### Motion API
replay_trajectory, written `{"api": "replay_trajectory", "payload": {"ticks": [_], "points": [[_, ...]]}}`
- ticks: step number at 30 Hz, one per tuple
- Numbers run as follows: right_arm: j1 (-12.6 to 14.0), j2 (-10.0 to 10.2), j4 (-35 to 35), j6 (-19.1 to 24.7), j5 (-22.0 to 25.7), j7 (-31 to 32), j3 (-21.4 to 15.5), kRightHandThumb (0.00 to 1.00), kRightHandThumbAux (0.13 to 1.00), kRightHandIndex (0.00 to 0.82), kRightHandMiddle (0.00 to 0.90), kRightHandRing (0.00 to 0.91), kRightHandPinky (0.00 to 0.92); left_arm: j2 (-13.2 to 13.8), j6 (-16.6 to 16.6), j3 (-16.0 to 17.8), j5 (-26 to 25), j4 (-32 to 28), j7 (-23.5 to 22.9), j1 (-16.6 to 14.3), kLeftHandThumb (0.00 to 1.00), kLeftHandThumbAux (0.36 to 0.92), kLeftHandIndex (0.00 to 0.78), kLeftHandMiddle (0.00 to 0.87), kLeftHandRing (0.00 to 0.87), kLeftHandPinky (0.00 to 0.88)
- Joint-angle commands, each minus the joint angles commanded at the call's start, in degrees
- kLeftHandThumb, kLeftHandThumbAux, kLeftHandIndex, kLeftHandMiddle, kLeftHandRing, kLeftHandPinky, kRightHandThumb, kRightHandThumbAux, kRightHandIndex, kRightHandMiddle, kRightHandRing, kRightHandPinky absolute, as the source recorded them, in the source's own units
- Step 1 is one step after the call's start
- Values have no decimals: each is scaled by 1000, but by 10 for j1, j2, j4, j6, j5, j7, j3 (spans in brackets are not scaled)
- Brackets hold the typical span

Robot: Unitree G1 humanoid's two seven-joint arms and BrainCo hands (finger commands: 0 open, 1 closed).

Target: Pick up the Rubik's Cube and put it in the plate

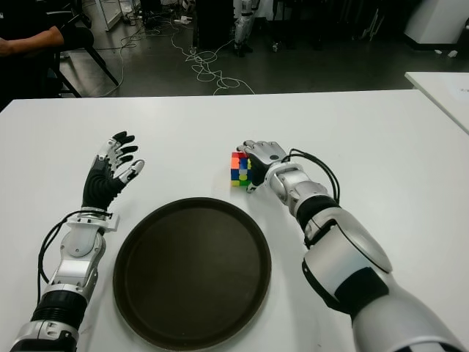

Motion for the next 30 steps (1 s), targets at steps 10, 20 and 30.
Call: {"api": "replay_trajectory", "payload": {"ticks": [10,20,30], "points": [[1,0,0,-6,-3,-8,3,0,810,102,114,169,206,-2,5,0,-2,-3,0,1,56,618,119,169,170,159],[1,2,1,-5,-5,-9,5,0,828,105,117,183,236,-2,14,-1,-1,-10,0,3,29,632,118,163,162,155],[0,4,1,-4,-7,-6,8,0,816,99,104,161,206,0,11,-2,0,-11,-1,4,25,628,119,169,168,155]]}}
